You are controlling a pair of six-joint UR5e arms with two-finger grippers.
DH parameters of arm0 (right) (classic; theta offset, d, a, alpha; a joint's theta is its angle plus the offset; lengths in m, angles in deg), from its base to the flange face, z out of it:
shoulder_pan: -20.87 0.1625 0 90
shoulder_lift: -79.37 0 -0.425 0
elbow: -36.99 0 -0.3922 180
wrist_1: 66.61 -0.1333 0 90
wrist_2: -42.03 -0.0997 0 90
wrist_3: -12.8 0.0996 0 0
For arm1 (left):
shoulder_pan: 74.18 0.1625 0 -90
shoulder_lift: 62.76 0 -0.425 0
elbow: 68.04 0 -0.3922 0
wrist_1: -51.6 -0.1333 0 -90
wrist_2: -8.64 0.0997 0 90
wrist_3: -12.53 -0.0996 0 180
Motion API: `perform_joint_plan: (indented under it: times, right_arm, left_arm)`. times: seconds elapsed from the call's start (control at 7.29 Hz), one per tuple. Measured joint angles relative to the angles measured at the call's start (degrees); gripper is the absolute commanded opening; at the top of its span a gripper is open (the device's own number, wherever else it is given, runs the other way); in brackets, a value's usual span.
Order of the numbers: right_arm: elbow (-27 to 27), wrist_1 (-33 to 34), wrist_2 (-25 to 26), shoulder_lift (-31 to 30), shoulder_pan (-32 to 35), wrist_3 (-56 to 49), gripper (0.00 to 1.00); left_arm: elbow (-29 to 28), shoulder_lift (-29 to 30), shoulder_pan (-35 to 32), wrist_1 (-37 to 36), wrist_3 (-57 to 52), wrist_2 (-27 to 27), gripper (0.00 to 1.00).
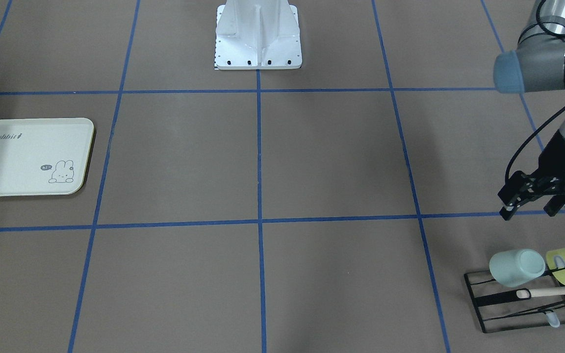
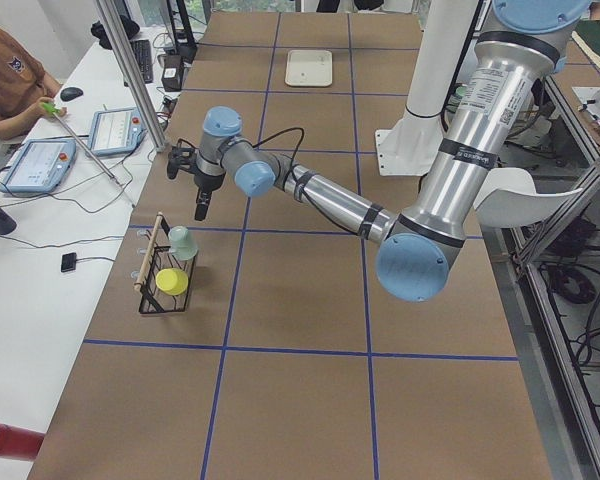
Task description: Left arm grabs green cup and hands to right arm on tray
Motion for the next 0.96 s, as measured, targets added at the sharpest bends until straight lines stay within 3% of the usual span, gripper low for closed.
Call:
perform_joint_plan:
  times: [0.41,0.96]
  right_arm:
    - [0.0,0.0,-0.04,0.0,0.0,0.02,1.0]
    - [0.02,0.0,-0.1,0.25,0.0,0.0,1.0]
  left_arm:
    - [-5.11,1.55,1.21,2.51,1.72,8.33,1.0]
    - [-12.84,4.36,2.06,9.53,4.92,10.27,1.0]
